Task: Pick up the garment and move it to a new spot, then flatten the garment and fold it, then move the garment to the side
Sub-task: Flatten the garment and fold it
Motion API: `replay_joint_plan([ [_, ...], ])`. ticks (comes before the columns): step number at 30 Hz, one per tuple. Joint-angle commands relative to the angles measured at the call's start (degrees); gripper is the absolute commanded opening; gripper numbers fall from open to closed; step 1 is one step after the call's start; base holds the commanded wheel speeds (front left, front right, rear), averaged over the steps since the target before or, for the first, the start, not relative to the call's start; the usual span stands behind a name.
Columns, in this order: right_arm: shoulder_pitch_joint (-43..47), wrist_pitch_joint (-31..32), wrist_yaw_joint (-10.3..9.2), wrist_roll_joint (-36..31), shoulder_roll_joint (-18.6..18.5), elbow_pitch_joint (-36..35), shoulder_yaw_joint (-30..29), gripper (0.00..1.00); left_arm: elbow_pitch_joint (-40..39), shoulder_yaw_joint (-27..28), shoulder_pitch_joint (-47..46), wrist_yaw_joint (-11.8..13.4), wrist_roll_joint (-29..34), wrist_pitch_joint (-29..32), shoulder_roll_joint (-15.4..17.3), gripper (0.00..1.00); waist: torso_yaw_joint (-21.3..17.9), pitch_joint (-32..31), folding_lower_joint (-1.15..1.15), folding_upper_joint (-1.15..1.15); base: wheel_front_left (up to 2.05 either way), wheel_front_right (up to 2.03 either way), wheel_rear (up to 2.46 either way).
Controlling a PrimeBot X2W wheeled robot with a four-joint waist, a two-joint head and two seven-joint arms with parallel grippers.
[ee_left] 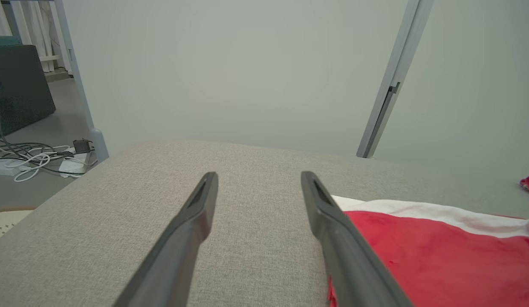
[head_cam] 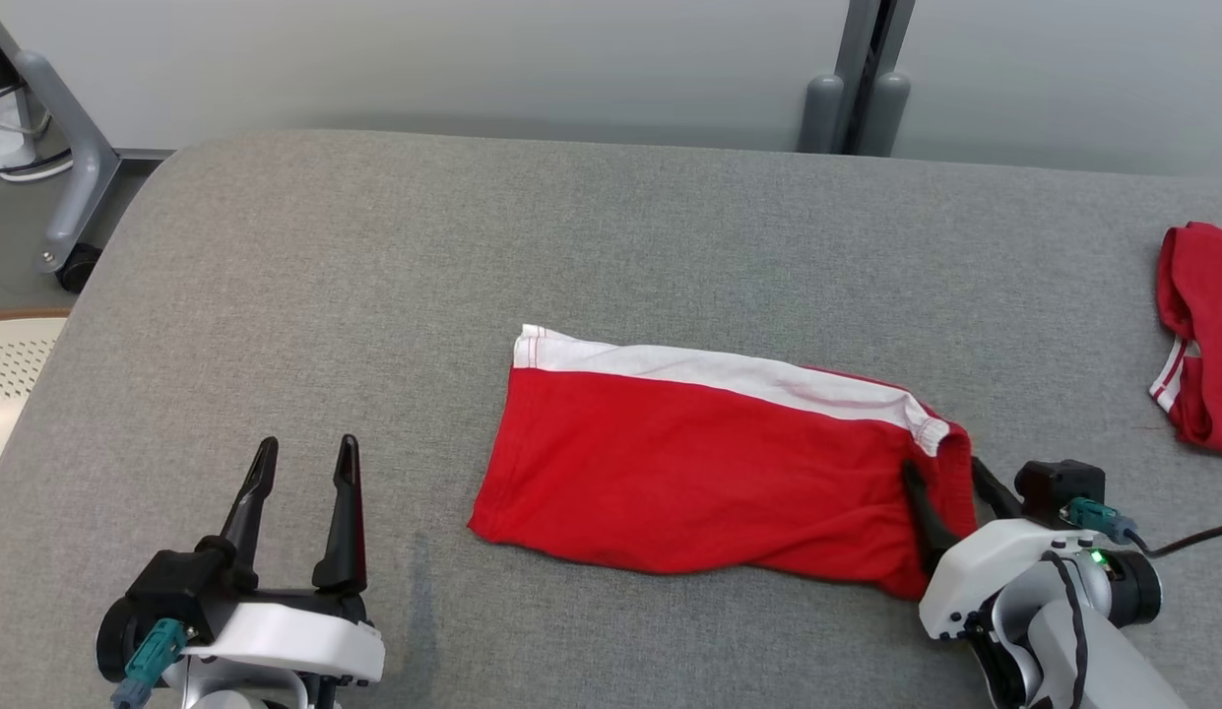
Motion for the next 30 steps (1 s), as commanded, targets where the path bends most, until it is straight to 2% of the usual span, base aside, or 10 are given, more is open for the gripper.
replay_joint_plan([
  [1,-0.75,-0.09,0.00,0.68,0.17,1.46,0.38,1.00,0.04,0.05,-0.79,0.23,-0.19,-0.23,0.19,1.00,0.15,0.08,0.00,0.00,0.00,0.00,0.00],
  [5,-1.51,1.23,0.00,3.72,0.84,4.02,2.31,0.97,0.16,-0.26,-0.84,0.45,-0.43,-0.23,0.17,1.00,0.33,0.20,0.00,0.00,0.00,0.00,0.00],
  [6,-1.66,1.45,0.00,4.55,0.97,4.41,2.78,0.22,0.23,-0.36,-0.86,0.51,-0.42,-0.23,0.18,1.00,0.35,0.20,0.00,0.00,0.00,0.00,0.00],
  [7,-1.85,1.42,0.00,5.24,1.07,4.61,3.33,0.00,0.31,-0.43,-0.91,0.59,-0.44,-0.23,0.18,1.00,0.36,0.20,0.00,0.00,0.00,0.00,0.00],
  [10,-3.13,1.19,-0.01,7.03,0.61,5.01,4.11,0.00,0.48,-0.52,-0.99,0.69,-0.59,-0.23,0.18,1.00,0.22,0.09,0.00,0.00,0.00,0.00,0.00],
  [16,-5.70,0.72,0.00,10.14,-5.23,4.79,6.65,0.00,1.19,-0.61,-0.14,0.19,-0.73,-0.23,0.19,1.00,-1.09,-1.34,0.00,0.00,0.00,0.00,0.00],
  [22,-6.04,3.12,0.00,12.41,-13.45,3.08,9.41,0.00,1.63,0.00,0.74,-0.55,-0.60,-0.23,0.18,1.00,-2.77,-2.51,0.00,0.00,0.00,0.00,0.00],
  [23,-6.04,3.12,0.00,12.41,-13.45,3.08,9.41,0.00,1.63,0.00,0.74,-0.55,-0.60,-0.23,0.18,1.00,-2.77,-2.51,0.00,0.00,0.00,0.00,0.00],
  [26,-5.89,5.27,0.00,14.10,-16.92,1.59,10.74,0.00,1.80,0.24,0.69,-0.92,-0.50,-0.23,0.18,1.00,-3.38,-2.73,0.00,0.00,0.00,0.00,0.00],
  [30,-6.46,10.97,0.00,17.47,-18.86,-1.41,13.85,0.00,2.17,0.81,0.65,-1.44,-0.45,-0.23,0.17,1.00,-4.30,-2.89,0.00,0.00,0.00,0.00,0.00],
])
